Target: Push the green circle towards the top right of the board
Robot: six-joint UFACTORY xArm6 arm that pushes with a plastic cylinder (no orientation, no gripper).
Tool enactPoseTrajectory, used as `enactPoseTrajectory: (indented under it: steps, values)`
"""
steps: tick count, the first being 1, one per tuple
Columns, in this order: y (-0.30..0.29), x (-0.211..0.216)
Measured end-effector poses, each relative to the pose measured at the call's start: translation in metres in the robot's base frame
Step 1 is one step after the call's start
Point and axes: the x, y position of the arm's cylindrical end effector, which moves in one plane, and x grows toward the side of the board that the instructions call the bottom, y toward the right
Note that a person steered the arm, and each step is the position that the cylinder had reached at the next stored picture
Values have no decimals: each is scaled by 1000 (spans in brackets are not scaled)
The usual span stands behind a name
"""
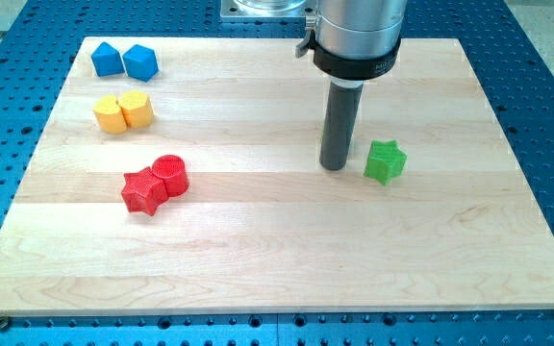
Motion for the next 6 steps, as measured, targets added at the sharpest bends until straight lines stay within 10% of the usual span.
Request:
enactPoseTrajectory:
  steps: [6]
  values:
    - [118,-149]
